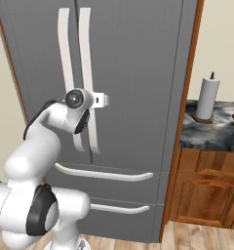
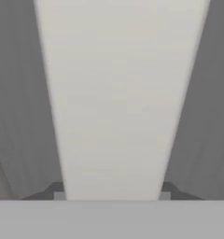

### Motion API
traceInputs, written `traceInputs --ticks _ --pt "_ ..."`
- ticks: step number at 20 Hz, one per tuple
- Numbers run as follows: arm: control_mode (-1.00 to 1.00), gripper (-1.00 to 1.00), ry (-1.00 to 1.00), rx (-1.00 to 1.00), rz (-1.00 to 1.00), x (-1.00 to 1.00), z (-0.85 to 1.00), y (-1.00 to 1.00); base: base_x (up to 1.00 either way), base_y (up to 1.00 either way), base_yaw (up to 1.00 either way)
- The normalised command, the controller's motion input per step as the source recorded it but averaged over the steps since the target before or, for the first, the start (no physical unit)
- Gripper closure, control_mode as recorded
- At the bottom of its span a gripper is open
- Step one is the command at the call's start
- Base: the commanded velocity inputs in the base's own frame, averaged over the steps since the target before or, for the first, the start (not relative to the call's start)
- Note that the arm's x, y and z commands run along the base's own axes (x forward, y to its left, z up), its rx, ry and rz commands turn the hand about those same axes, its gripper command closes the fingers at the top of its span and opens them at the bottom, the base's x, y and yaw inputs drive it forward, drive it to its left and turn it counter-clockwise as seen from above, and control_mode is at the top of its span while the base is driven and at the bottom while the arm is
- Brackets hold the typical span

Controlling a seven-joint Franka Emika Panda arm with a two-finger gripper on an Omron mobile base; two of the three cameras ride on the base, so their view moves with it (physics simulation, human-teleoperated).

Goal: Retrieve a lemon from the fridge and place it on the cutting board with the fish.

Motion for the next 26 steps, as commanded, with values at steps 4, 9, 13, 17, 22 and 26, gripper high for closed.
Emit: traceInputs --ticks 4,9,13,17,22,26 --pt "-1.00 1.00 0.10 0.00 0.00 -0.25 0.36 -0.15 0.00 0.00 0.00" --pt "-1.00 1.00 0.08 0.00 0.00 -0.70 0.38 -0.57 0.00 0.00 0.00" --pt "-1.00 1.00 0.00 0.03 0.00 -1.00 0.25 -0.85 0.00 0.00 0.00" --pt "-1.00 1.00 0.01 0.06 0.00 -1.00 0.36 -0.94 0.00 0.00 0.00" --pt "-1.00 1.00 0.10 0.07 0.00 -1.00 0.51 -0.99 0.00 0.00 0.00" --pt "-1.00 1.00 0.18 0.04 0.00 -0.95 0.52 -0.99 0.00 0.00 0.00"
